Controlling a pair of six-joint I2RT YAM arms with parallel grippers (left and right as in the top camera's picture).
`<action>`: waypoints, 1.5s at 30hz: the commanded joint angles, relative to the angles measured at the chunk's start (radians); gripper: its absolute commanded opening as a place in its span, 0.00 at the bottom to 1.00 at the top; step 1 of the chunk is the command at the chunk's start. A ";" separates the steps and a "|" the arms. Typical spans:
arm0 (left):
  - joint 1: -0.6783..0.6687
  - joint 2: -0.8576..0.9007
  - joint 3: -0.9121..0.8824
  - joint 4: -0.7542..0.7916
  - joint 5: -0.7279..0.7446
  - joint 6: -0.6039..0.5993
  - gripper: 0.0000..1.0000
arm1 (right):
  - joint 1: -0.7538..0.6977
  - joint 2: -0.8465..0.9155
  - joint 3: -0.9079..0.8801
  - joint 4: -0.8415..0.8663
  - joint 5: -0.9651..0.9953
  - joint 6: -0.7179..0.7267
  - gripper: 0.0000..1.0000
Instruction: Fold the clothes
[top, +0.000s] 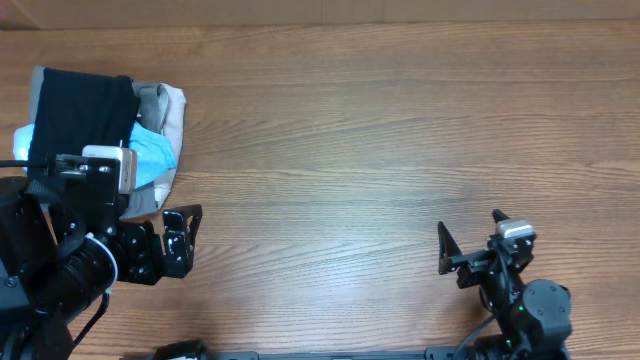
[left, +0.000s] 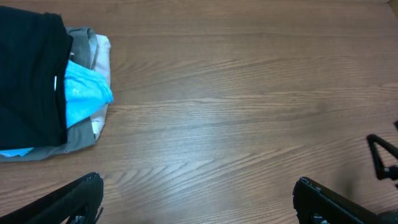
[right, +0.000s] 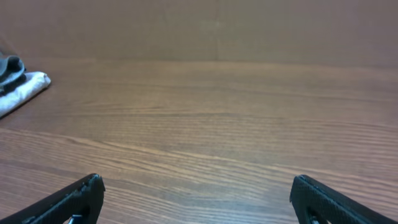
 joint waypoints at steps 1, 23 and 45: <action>-0.004 -0.002 0.008 0.003 0.011 -0.010 1.00 | -0.005 -0.044 -0.073 0.048 -0.027 0.001 1.00; -0.004 -0.002 0.008 0.003 0.011 -0.010 1.00 | -0.005 -0.051 -0.171 0.254 -0.048 0.003 1.00; -0.018 -0.090 -0.196 0.397 0.044 0.030 1.00 | -0.005 -0.051 -0.171 0.254 -0.048 0.003 1.00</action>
